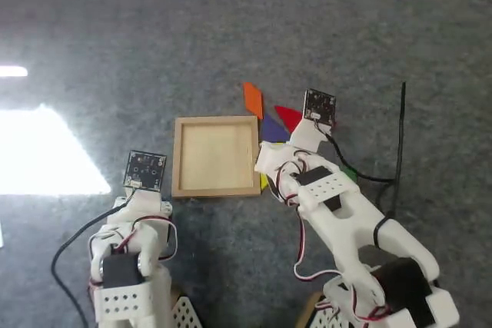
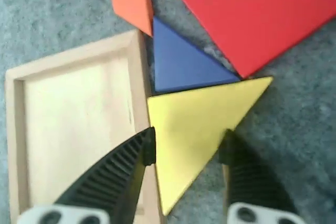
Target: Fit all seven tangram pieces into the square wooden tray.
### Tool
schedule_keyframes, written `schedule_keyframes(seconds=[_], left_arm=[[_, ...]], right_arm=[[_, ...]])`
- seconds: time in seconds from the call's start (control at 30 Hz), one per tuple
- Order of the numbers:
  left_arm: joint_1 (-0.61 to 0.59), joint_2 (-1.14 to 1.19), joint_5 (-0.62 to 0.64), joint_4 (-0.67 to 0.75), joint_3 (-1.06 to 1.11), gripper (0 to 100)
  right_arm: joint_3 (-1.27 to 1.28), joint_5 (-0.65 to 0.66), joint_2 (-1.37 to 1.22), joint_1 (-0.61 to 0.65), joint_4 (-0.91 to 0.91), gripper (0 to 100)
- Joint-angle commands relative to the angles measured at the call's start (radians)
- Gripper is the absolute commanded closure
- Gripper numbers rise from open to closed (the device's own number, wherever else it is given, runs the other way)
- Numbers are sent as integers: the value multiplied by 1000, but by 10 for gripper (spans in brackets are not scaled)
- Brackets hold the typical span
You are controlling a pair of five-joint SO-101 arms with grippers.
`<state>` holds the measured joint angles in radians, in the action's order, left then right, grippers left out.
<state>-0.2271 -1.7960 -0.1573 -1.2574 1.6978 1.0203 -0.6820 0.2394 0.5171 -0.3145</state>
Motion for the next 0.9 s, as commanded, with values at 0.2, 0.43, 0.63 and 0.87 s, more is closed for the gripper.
schedule_keyframes(seconds=[0.2,0.43,0.63,0.87], left_arm=[[5,-20,-5,-5,-15,987],[5,-20,-5,-5,-15,987],[5,-20,-5,-5,-15,987],[5,-20,-5,-5,-15,987]], right_arm=[[-40,-11,-114,53,21,619],[-229,-110,-305,5,13,619],[-252,-112,-320,-16,13,648],[-284,-61,-214,-113,-159,861]])
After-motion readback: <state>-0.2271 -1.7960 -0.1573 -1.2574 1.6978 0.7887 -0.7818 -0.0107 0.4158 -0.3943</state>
